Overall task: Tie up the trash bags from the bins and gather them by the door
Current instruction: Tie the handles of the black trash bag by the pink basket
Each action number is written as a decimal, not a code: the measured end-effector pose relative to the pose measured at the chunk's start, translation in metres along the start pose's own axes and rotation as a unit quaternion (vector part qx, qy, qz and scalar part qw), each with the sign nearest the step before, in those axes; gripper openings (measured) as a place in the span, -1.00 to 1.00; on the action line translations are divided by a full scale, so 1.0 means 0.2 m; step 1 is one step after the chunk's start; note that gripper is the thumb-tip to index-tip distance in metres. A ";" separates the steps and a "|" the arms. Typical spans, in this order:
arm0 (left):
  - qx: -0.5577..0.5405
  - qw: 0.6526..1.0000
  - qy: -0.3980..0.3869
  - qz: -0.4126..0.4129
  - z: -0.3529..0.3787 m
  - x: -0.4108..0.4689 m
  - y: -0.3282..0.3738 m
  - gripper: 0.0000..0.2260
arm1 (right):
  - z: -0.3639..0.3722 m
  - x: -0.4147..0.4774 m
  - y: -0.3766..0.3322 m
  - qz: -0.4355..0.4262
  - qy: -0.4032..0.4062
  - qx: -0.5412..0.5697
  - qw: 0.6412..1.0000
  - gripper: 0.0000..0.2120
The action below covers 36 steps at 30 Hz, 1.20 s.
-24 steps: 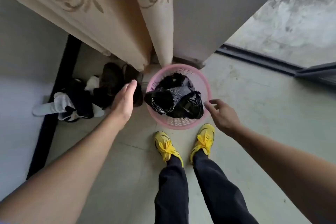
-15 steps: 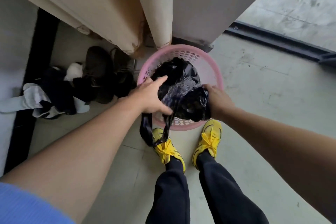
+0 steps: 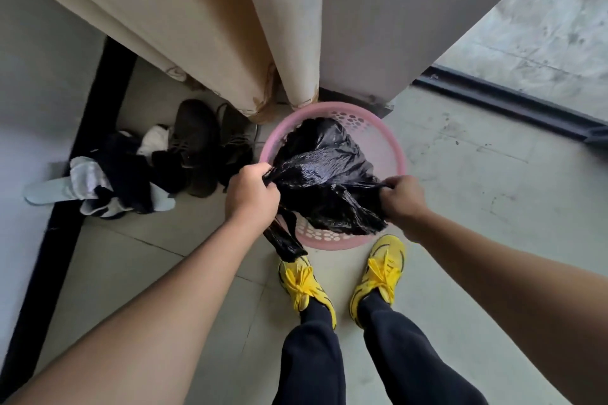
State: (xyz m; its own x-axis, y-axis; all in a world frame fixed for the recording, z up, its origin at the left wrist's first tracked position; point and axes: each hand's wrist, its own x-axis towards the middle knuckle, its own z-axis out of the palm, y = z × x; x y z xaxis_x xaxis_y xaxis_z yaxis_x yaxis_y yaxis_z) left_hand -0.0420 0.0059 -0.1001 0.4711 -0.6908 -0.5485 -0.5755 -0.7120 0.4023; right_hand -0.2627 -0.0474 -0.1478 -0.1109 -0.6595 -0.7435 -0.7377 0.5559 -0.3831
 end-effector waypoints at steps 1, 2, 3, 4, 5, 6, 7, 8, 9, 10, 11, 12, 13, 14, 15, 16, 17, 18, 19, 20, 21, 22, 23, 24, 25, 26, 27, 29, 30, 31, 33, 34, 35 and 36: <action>-0.014 1.000 0.004 0.000 -0.05 -0.03 0.03 -0.87 | -0.05 -0.04 -0.03 0.001 0.001 0.025 1.000 -0.77; -0.027 1.000 0.008 0.003 -0.10 -0.07 0.06 -0.87 | -0.10 -0.08 -0.06 -0.004 0.005 0.046 0.999 -0.76; -0.039 0.999 0.014 0.005 -0.16 -0.12 0.08 -0.87 | -0.14 -0.13 -0.09 -0.009 0.008 0.063 0.998 -0.75; -0.051 0.998 0.021 0.008 -0.21 -0.17 0.11 -0.86 | -0.18 -0.18 -0.13 -0.010 0.007 0.080 0.997 -0.74; -0.066 0.997 0.029 0.011 -0.26 -0.22 0.12 -0.84 | -0.22 -0.24 -0.16 -0.012 0.005 0.091 0.996 -0.74; -0.081 0.996 0.036 0.011 -0.31 -0.28 0.14 -0.84 | -0.26 -0.30 -0.18 -0.015 0.003 0.097 0.995 -0.74; -0.094 0.995 0.042 0.010 -0.36 -0.35 0.15 -0.84 | -0.29 -0.37 -0.20 -0.018 0.002 0.101 0.995 -0.75; -0.107 0.993 0.047 0.007 -0.40 -0.42 0.15 -0.84 | -0.32 -0.45 -0.22 -0.022 0.001 0.101 0.995 -0.75; -0.122 0.991 0.051 0.001 -0.44 -0.49 0.15 -0.83 | -0.34 -0.53 -0.23 -0.028 0.000 0.099 0.995 -0.75; -0.139 0.989 0.054 -0.007 -0.47 -0.56 0.13 -0.83 | -0.36 -0.61 -0.24 -0.036 -0.002 0.098 0.995 -0.74; -0.153 0.987 0.054 -0.016 -0.50 -0.63 0.12 -0.84 | -0.38 -0.68 -0.25 -0.041 -0.003 0.103 0.994 -0.73; -0.162 0.985 0.055 -0.024 -0.53 -0.69 0.10 -0.85 | -0.40 -0.75 -0.25 -0.042 -0.005 0.114 0.993 -0.72; -0.169 0.984 0.055 -0.031 -0.55 -0.75 0.08 -0.86 | -0.41 -0.81 -0.25 -0.041 -0.009 0.128 0.991 -0.72; -0.175 0.982 0.054 -0.036 -0.57 -0.81 0.06 -0.87 | -0.42 -0.87 -0.24 -0.040 -0.015 0.140 0.989 -0.72; -0.183 0.981 0.055 -0.039 -0.59 -0.87 0.02 -0.86 | -0.43 -0.94 -0.22 -0.040 -0.018 0.150 0.988 -0.72; -0.191 0.979 0.058 -0.039 -0.61 -0.94 -0.01 -0.85 | -0.42 -1.01 -0.20 -0.040 -0.019 0.160 0.986 -0.72; -0.198 0.978 0.060 -0.040 -0.62 -1.00 -0.06 -0.84 | -0.42 -1.08 -0.18 -0.037 -0.018 0.176 0.984 -0.72; -0.206 0.976 0.058 -0.040 -0.62 -1.07 -0.10 -0.86 | -0.40 -1.16 -0.15 -0.030 -0.016 0.199 0.979 -0.73; -0.215 0.974 0.052 -0.042 -0.62 -1.13 -0.15 -0.92 | -0.39 -1.24 -0.11 -0.024 -0.013 0.227 0.973 -0.74; -0.224 0.972 0.047 -0.047 -0.62 -1.20 -0.20 -0.96 | -0.37 -1.31 -0.08 -0.020 -0.008 0.254 0.967 -0.74; -0.233 0.970 0.043 -0.052 -0.62 -1.26 -0.25 -0.96 | -0.35 -1.37 -0.04 -0.018 -0.001 0.274 0.962 -0.72; -0.241 0.968 0.040 -0.058 -0.62 -1.33 -0.30 -0.92 | -0.33 -1.43 -0.01 -0.016 0.006 0.290 0.957 -0.70; -0.250 0.966 0.036 -0.061 -0.61 -1.38 -0.36 -0.87 | -0.32 -1.47 0.03 -0.011 0.010 0.310 0.951 -0.69; -0.259 0.963 0.032 -0.059 -0.60 -1.43 -0.41 -0.85 | -0.30 -1.51 0.07 -0.003 0.007 0.334 0.943 -0.68; -0.272 0.960 0.028 -0.060 -0.59 -1.48 -0.45 -0.84 | -0.29 -1.53 0.11 0.009 -0.001 0.355 0.935 -0.67; -0.283 0.956 0.025 -0.066 -0.57 -1.51 -0.50 -0.83 | -0.27 -1.55 0.14 0.021 -0.012 0.370 0.929 -0.67; -0.297 0.952 0.017 -0.075 -0.53 -1.54 -0.54 -0.83 | -0.25 -1.56 0.18 0.034 -0.021 0.378 0.925 -0.67; -0.319 0.943 -0.004 -0.098 -0.43 -1.59 -0.64 -0.83 | -0.19 -1.56 0.26 0.058 -0.036 0.375 0.925 -0.66; -0.328 0.938 -0.017 -0.113 -0.37 -1.61 -0.69 -0.83 | -0.16 -1.54 0.31 0.069 -0.043 0.371 0.925 -0.65; -0.336 0.933 -0.028 -0.130 -0.29 -1.61 -0.74 -0.84 | -0.11 -1.51 0.37 0.082 -0.050 0.365 0.926 -0.65; -0.339 0.924 -0.046 -0.168 -0.10 -1.59 -0.86 -0.84 | 0.00 -1.40 0.51 0.107 -0.049 0.338 0.934 -0.64; -0.344 0.918 -0.055 -0.189 0.00 -1.57 -0.92 -0.84 | 0.06 -1.32 0.58 0.118 -0.043 0.322 0.938 -0.64; -0.353 0.910 -0.064 -0.207 0.11 -1.53 -0.97 -0.85 | 0.13 -1.23 0.65 0.125 -0.037 0.309 0.942 -0.65; -0.363 0.903 -0.070 -0.219 0.21 -1.50 -1.02 -0.85 | 0.19 -1.14 0.71 0.128 -0.032 0.300 0.945 -0.65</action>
State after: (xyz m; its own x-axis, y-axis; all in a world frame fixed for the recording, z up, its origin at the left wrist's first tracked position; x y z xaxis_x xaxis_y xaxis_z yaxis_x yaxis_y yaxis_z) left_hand -0.0940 0.3629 -0.0492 0.4293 -0.3358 -0.8384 0.2595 -0.8433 0.4706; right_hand -0.3164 0.2015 -0.0537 -0.1802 -0.4432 -0.8781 -0.1793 0.8926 -0.4137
